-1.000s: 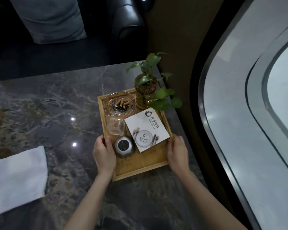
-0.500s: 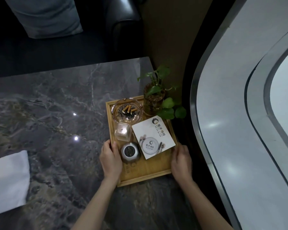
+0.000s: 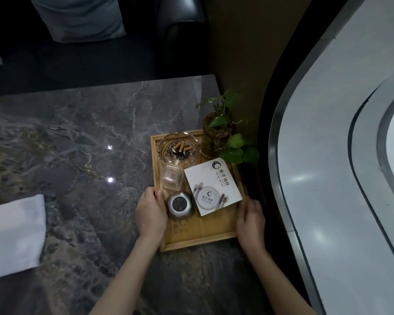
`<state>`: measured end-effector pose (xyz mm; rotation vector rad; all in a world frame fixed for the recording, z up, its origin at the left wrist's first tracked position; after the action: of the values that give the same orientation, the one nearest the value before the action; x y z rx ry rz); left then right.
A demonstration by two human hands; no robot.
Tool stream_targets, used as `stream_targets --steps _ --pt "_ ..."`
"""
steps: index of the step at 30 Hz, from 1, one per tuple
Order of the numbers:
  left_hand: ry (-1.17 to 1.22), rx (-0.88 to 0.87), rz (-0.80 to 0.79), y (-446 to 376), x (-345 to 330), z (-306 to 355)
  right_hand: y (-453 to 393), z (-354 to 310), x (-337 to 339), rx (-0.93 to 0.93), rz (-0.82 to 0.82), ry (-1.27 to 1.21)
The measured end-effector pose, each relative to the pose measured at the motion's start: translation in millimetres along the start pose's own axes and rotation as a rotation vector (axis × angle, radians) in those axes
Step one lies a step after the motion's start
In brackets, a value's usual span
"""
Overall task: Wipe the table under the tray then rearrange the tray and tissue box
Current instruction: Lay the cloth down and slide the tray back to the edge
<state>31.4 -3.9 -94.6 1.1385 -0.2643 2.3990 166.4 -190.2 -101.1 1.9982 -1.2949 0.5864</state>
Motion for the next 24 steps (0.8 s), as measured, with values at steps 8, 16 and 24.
stream_targets --steps 8,16,24 --pt "-0.299 -0.083 -0.155 -17 15 15 2 -1 -1 -0.022 0.044 -0.018" --pt "-0.286 -0.042 -0.194 -22 20 18 -3 -2 -5 -0.057 0.040 0.250" --pt "-0.179 -0.065 -0.183 -14 18 7 2 1 -6 -0.049 0.012 0.293"
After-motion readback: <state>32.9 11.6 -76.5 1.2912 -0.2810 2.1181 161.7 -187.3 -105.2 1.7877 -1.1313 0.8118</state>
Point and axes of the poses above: each hand's wrist, its own y-axis away from the middle knuckle, its own x-axis out of the back of the hand, z = x × y, the point moved 3 cm from there along -y, towards the middle knuckle, and after that the axes turned 10 degrees about -x, right-handed, at the moved point
